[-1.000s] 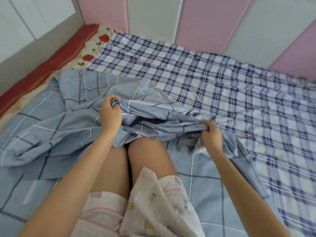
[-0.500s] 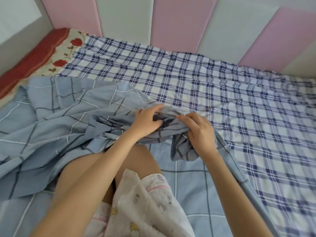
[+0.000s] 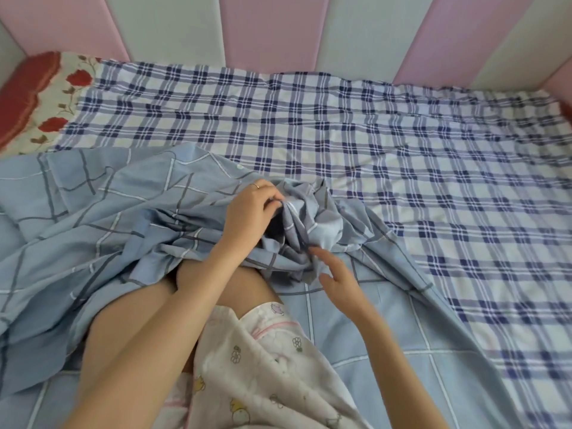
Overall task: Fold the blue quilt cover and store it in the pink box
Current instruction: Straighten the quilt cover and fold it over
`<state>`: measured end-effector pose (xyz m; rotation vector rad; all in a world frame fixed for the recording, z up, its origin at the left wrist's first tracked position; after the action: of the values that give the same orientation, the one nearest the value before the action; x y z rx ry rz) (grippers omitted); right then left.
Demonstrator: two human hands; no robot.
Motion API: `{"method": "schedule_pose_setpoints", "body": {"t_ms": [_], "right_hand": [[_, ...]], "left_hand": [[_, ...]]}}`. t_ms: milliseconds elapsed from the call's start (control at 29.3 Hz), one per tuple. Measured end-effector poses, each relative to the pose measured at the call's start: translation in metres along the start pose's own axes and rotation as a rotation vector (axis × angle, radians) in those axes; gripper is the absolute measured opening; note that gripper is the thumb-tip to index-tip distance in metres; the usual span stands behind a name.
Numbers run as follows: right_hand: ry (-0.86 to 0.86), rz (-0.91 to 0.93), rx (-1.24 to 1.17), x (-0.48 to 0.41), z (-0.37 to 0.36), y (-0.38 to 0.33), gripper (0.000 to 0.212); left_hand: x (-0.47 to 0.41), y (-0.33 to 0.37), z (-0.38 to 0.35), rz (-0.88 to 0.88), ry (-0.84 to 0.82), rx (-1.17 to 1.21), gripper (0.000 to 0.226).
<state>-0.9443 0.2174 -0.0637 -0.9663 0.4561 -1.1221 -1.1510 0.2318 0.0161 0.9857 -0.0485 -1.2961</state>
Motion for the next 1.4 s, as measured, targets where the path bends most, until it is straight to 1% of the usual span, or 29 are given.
{"method": "schedule_pose_setpoints", "body": {"t_ms": [34,103,137,171,205,239,273,342,410,444,478,513,547,581,615,683,752,820,888,957,1025,1059,1128,1162,1196,1264,1298,1333,1401], "right_hand": [[0.097,0.004,-0.017,-0.004,0.000,0.002,0.061],[0.310,0.024,0.052,-0.013,-0.001,0.001,0.065],[0.392,-0.010,0.106,-0.018,-0.003,0.001,0.071],[0.431,-0.069,0.145,-0.023,-0.006,0.001,0.081],[0.433,-0.130,0.144,-0.029,-0.012,0.002,0.090],[0.423,-0.176,0.076,-0.035,-0.017,0.002,0.091],[0.426,-0.194,-0.037,-0.042,-0.021,0.000,0.085],[0.489,-0.220,-0.305,-0.051,-0.020,-0.003,0.064],[0.542,-0.343,-0.575,-0.056,-0.015,-0.001,0.044],[0.533,-0.427,-0.690,-0.057,-0.014,0.001,0.034],[0.503,-0.492,-0.759,-0.056,-0.013,0.003,0.023],[0.470,-0.532,-0.736,-0.053,-0.008,0.002,0.010],[0.449,-0.539,-0.681,-0.052,0.001,0.003,0.005],[0.430,-0.524,-0.646,-0.050,0.011,0.001,0.013],[0.395,-0.508,-0.679,-0.049,0.022,-0.003,0.017],[0.276,-0.486,-0.903,-0.043,0.042,-0.021,0.019],[0.134,-0.457,-1.040,-0.033,0.062,-0.048,0.031],[0.034,-0.363,-1.067,-0.025,0.077,-0.073,0.042],[-0.003,-0.220,-1.138,-0.022,0.086,-0.084,0.065],[-0.035,-0.098,-1.161,-0.018,0.092,-0.085,0.087],[-0.120,0.024,-1.107,-0.011,0.093,-0.090,0.104],[-0.149,0.092,-1.055,-0.007,0.094,-0.093,0.106],[-0.157,0.178,-0.910,0.002,0.095,-0.100,0.095],[-0.116,0.204,-0.784,0.005,0.097,-0.103,0.087],[-0.023,0.218,-0.600,0.005,0.099,-0.104,0.080],[0.281,0.245,-0.149,0.005,0.110,-0.110,0.067],[0.441,0.260,0.020,0.005,0.116,-0.112,0.059],[0.586,0.255,0.129,0.007,0.123,-0.114,0.050],[0.808,0.176,0.226,0.009,0.137,-0.111,0.033]], "left_hand": [[-0.002,0.005,0.006,-0.023,0.046,0.010,0.007],[-0.006,0.018,0.017,-0.048,0.096,0.065,0.009],[-0.007,0.024,0.022,-0.056,0.101,0.090,0.011],[-0.008,0.030,0.027,-0.064,0.099,0.105,0.012],[-0.009,0.036,0.031,-0.074,0.089,0.116,0.012],[-0.009,0.042,0.035,-0.087,0.073,0.128,0.011],[-0.008,0.047,0.038,-0.101,0.057,0.140,0.010],[-0.007,0.053,0.045,-0.120,0.046,0.144,0.007],[-0.008,0.049,0.053,-0.101,0.095,0.127,0.005],[-0.011,0.046,0.058,-0.082,0.130,0.121,0.004],[-0.012,0.041,0.063,-0.060,0.165,0.114,0.004],[-0.013,0.037,0.068,-0.037,0.201,0.104,0.003],[-0.015,0.032,0.073,-0.010,0.235,0.095,0.002],[-0.017,0.026,0.079,0.026,0.269,0.091,0.002],[-0.019,0.020,0.084,0.071,0.296,0.094,0.002],[-0.020,0.009,0.090,0.168,0.310,0.104,0.006],[-0.016,0.003,0.086,0.208,0.260,0.090,0.013],[-0.010,0.003,0.076,0.165,0.191,0.093,0.023],[-0.003,0.001,0.065,0.130,0.130,0.102,0.029],[0.005,-0.002,0.052,0.137,0.093,0.104,0.031],[0.014,-0.003,0.044,0.165,0.089,0.108,0.030],[0.017,-0.002,0.042,0.169,0.097,0.121,0.029],[0.021,-0.001,0.042,0.178,0.110,0.140,0.029],[0.021,-0.001,0.044,0.187,0.120,0.146,0.029],[0.021,-0.001,0.046,0.197,0.134,0.151,0.028],[0.020,0.000,0.053,0.211,0.171,0.160,0.027],[0.019,0.001,0.057,0.218,0.196,0.163,0.027],[0.019,0.003,0.062,0.226,0.222,0.166,0.027],[0.019,0.006,0.067,0.223,0.268,0.168,0.026]]}}
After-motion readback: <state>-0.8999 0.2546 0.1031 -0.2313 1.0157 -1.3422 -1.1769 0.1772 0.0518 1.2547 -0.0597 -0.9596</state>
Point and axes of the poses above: each hand's wrist, its own x-axis away from the middle knuckle, its own z-axis out of the back of the hand, y = z × x, the point moved 5 cm from there along -x, towards the middle knuckle, and after that the axes turned 10 degrees about y, right-handed, at the moved point
